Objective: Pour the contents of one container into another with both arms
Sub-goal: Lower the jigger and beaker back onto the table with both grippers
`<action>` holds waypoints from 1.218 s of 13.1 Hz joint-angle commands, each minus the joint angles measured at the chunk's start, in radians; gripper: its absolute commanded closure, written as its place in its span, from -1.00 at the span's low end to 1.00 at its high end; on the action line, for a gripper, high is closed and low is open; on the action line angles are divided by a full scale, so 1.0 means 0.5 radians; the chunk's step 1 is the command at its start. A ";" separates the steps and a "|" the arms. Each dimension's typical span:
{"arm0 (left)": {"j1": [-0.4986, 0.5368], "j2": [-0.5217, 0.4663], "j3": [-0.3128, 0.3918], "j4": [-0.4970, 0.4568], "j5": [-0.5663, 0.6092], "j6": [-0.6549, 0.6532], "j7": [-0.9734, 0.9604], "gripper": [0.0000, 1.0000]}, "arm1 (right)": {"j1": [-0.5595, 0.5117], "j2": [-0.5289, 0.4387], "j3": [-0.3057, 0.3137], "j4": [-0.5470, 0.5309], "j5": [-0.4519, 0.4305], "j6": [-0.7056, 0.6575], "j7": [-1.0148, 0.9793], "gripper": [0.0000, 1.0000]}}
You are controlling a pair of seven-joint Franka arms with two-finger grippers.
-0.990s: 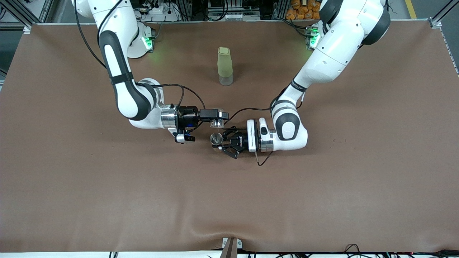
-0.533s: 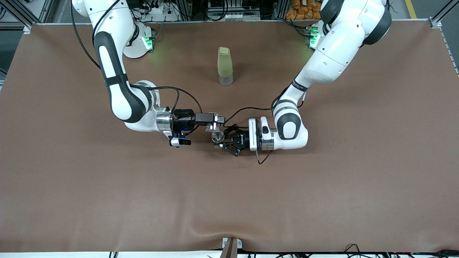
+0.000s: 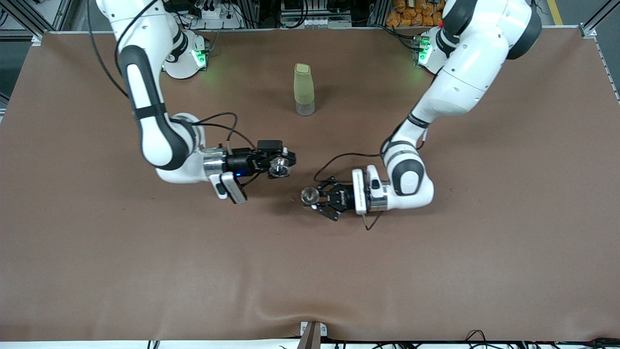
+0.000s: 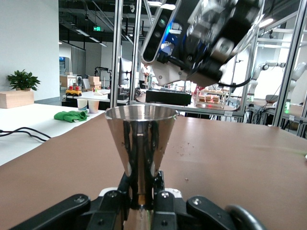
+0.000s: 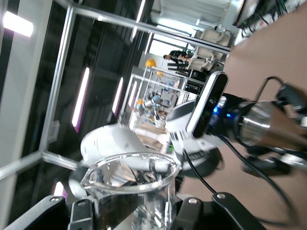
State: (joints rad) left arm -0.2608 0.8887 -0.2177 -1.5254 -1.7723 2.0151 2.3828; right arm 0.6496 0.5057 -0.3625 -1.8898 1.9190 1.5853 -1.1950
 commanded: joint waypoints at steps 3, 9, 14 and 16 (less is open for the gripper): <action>0.340 -0.062 -0.009 -0.072 0.310 -0.323 -0.117 1.00 | -0.341 -0.024 -0.054 0.018 -0.481 -0.225 -0.784 1.00; 0.922 -0.044 -0.006 -0.079 1.009 -0.854 -0.118 1.00 | -0.814 -0.002 -0.057 0.015 -1.012 -0.495 -1.628 1.00; 1.377 -0.010 -0.003 -0.072 1.479 -1.008 -0.102 1.00 | -1.105 0.062 -0.057 0.012 -1.279 -0.618 -2.275 1.00; 1.500 0.039 0.003 -0.054 1.623 -1.048 -0.066 1.00 | -1.210 0.133 -0.057 0.012 -1.356 -0.630 -2.569 1.00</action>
State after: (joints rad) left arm 0.4463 0.8954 -0.2053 -1.5518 -1.0113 1.5155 2.3344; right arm 0.0997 0.5374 -0.4067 -1.8920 1.2794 1.2949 -2.3573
